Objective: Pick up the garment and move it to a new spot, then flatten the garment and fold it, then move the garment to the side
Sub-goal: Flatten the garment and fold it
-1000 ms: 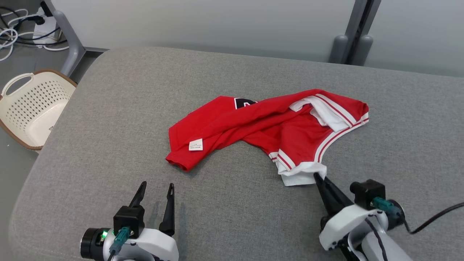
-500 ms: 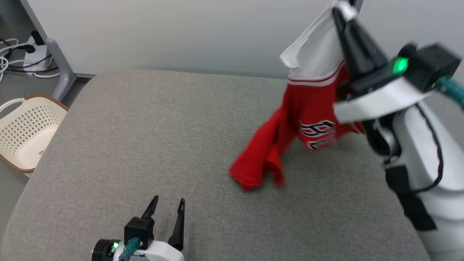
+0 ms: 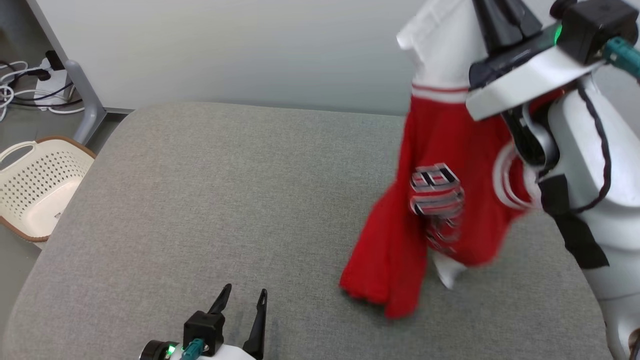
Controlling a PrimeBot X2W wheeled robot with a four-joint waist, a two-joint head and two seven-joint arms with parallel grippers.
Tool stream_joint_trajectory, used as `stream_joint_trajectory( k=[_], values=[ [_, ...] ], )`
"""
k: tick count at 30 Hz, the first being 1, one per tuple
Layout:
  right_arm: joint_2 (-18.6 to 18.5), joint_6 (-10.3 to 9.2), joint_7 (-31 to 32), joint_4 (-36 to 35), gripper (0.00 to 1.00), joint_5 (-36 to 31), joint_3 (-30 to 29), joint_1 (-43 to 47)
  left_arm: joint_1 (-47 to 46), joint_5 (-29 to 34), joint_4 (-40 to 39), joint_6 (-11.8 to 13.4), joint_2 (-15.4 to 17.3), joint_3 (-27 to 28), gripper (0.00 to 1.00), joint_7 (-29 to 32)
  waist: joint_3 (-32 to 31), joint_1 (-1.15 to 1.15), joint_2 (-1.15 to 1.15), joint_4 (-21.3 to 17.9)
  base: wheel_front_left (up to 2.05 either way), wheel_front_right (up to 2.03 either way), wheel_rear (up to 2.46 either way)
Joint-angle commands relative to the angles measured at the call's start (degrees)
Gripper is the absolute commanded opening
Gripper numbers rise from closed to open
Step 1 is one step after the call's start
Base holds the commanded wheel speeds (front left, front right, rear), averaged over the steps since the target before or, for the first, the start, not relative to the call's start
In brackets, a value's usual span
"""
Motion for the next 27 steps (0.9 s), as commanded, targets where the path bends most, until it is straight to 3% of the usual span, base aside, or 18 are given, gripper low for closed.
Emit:
stream_joint_trajectory(
  k=[1, 6, 10, 19, 24, 25, 27],
  values=[
    [0.24, 0.01, 0.04, 0.00, 0.00, 0.25, -0.31, -1.40, -0.88, -0.25, 0.06, -0.08, 0.23, -0.19, 1.00, -0.10, -0.05, 0.00, 0.00, 0.40, 0.00, 0.00, 0.00],
    [2.29, 0.00, 0.04, -1.55, 0.00, -0.78, -2.97, -6.76, -1.22, -0.88, 0.30, 0.12, 0.22, -1.71, 1.00, -0.10, -0.38, 0.00, 0.00, 1.75, 0.00, 0.00, 0.00],
    [2.90, 0.00, 0.05, -3.30, 0.00, -1.72, -5.05, -5.96, -0.67, -1.12, 0.29, 0.73, 0.21, -1.41, 1.00, -0.09, -0.52, 0.00, 0.00, 1.64, 0.00, 0.00, 0.00],
    [-5.27, 0.01, 0.04, 1.35, 0.00, -1.16, 0.09, 14.49, -1.89, -1.67, -0.35, 0.64, 0.22, -1.73, 1.00, -0.10, 1.68, 0.00, 0.00, -1.99, 0.00, 0.00, 0.00],
    [-7.33, 0.00, 0.03, 3.99, 0.00, 1.15, -0.52, 27.70, -2.56, -0.98, 0.19, 0.29, 0.22, -1.79, 1.00, -0.09, 2.43, 0.00, 0.00, -3.56, 0.00, 0.00, 0.00],
    [-7.25, 0.00, 0.04, 5.39, 0.05, 1.79, -0.49, 32.12, -2.72, -0.73, 0.35, 0.20, 0.22, -1.33, 1.00, -0.09, 2.49, 0.00, 0.00, -4.23, 0.00, 0.00, 0.00],
    [-6.96, 0.00, 0.04, 7.34, 0.87, 2.46, -1.23, 35.03, -2.72, -0.43, 0.51, 0.27, 0.21, -0.81, 1.00, -0.10, 2.50, 0.00, 0.00, -4.99, 0.00, 0.00, 0.00]
  ],
)
